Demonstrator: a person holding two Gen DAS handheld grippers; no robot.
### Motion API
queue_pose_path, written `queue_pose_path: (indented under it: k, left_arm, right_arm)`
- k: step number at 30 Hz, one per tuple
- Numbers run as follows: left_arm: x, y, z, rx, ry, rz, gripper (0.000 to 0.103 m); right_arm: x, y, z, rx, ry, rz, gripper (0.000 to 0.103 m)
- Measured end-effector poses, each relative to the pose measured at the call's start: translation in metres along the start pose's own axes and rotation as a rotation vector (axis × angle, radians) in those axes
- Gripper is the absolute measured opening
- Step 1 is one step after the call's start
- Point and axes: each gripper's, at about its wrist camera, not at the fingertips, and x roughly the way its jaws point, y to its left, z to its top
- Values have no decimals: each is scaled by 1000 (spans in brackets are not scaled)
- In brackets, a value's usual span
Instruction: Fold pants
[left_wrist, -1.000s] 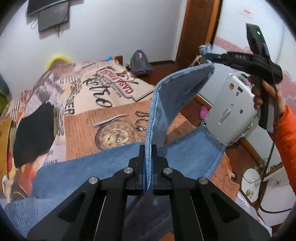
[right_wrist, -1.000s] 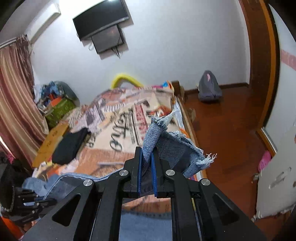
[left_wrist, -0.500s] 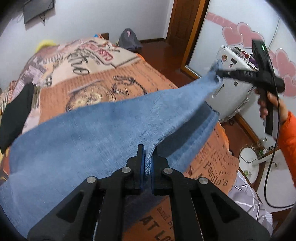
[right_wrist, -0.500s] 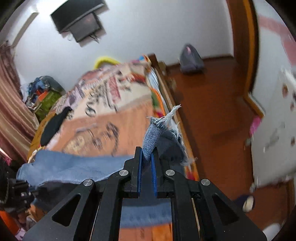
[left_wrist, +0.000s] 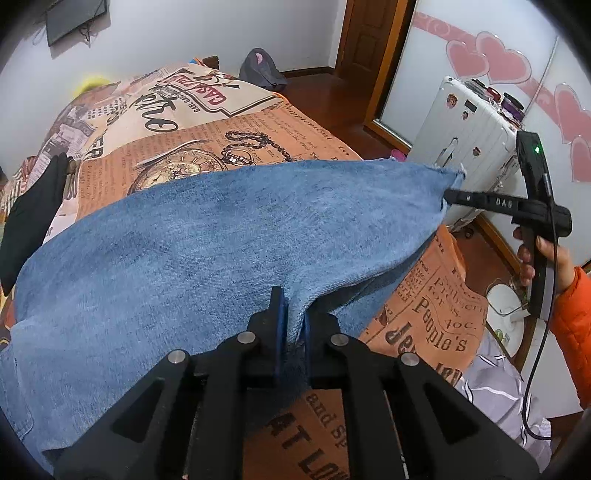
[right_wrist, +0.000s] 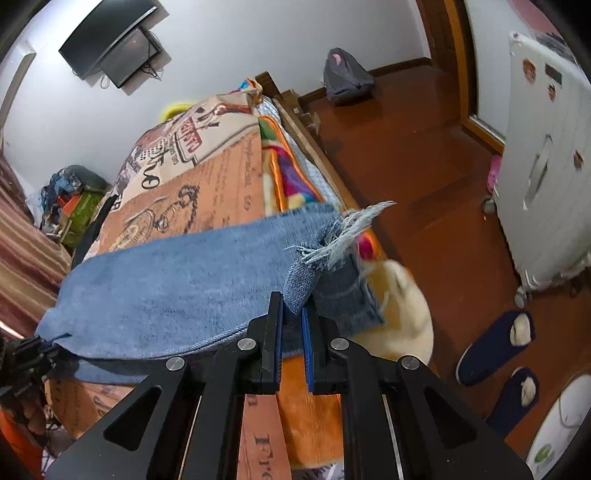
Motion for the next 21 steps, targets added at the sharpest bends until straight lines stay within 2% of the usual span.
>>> queue_pose_path:
  k: [4, 5, 7, 8, 9, 13, 16, 18, 21]
  left_arm:
    - [-4, -2, 0, -1, 8, 4, 11]
    - [-6, -2, 1, -5, 8, 0, 13]
    - [-11, -2, 1, -15, 7, -19, 20]
    - [-14, -3, 1, -17, 6, -30, 29]
    - [-19, -4, 1, -18, -2, -47, 33]
    - [-42, -8, 5, -13, -53, -51, 34]
    - [-51, -2, 15, -15, -93, -25, 36]
    - [-50, 9, 23, -32, -109, 6, 44]
    - [-34, 27, 30, -62, -87, 46, 46]
  right_arm:
    - [6, -5, -13, 8, 34, -22, 11]
    - [7, -6, -15, 9, 39, -29, 15]
    - [5, -10, -16, 18, 43, -42, 21]
    - [4, -11, -17, 18, 45, -50, 22]
    - [1, -13, -16, 10, 45, -59, 23]
    - [-16, -16, -11, -34, 44, -137, 23]
    - [-25, -18, -4, -31, 22, -125, 25]
    - [-29, -17, 6, -38, 0, -127, 31]
    - [-25, -13, 26, -53, -41, -132, 40]
